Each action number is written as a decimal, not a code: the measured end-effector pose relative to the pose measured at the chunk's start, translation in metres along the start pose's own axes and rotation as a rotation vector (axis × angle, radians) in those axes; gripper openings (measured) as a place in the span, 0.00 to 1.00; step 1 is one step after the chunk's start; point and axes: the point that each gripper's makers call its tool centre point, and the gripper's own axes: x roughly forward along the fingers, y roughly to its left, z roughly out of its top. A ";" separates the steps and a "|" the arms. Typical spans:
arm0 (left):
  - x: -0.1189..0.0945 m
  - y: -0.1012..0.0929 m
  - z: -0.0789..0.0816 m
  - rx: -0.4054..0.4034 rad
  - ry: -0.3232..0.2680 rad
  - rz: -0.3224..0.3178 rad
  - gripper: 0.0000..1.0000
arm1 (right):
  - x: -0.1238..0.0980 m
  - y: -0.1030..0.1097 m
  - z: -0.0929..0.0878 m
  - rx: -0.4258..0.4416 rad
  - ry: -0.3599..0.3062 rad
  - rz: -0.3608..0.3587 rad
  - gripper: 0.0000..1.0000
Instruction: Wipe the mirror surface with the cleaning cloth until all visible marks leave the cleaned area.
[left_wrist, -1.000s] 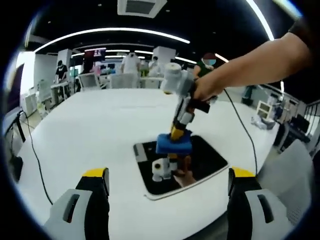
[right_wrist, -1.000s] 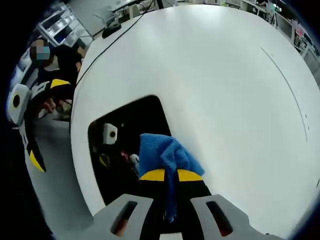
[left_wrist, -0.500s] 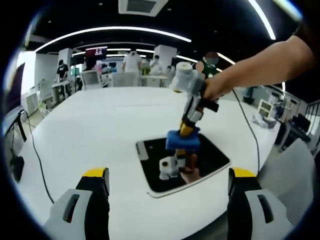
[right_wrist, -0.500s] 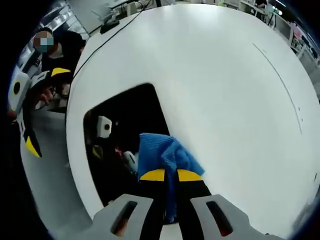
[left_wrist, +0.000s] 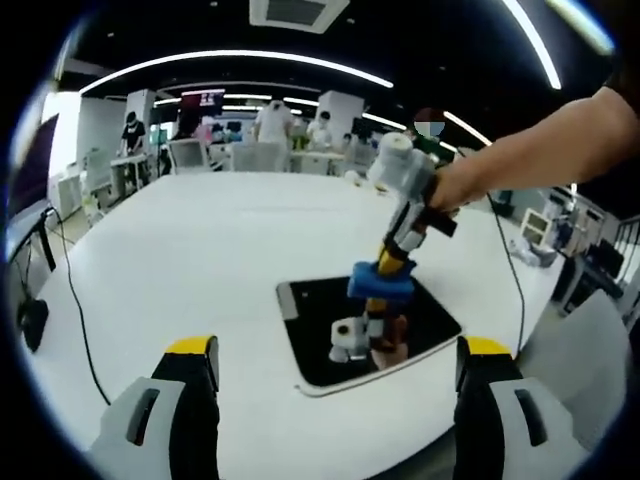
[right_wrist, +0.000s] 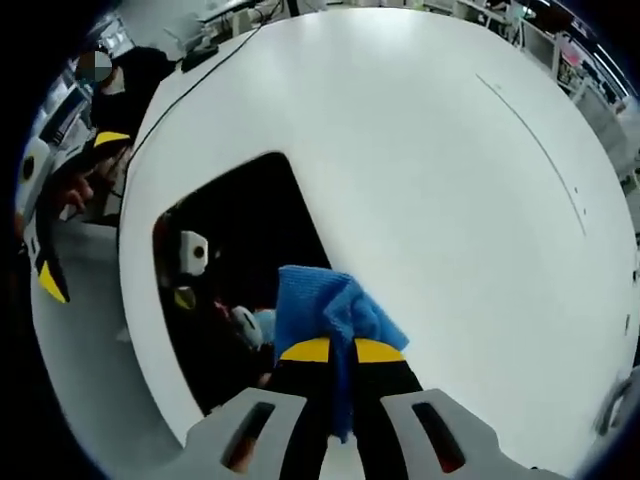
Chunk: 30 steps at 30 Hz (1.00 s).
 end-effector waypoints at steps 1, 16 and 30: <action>0.000 0.000 -0.001 0.001 0.002 -0.001 0.99 | 0.000 0.001 0.000 0.007 0.002 -0.011 0.00; 0.001 -0.002 -0.007 0.022 0.040 -0.003 0.99 | 0.003 -0.004 -0.001 0.044 -0.017 -0.150 0.00; 0.002 -0.005 -0.010 -0.003 0.046 -0.024 0.99 | 0.002 0.020 -0.010 0.078 -0.010 -0.167 0.00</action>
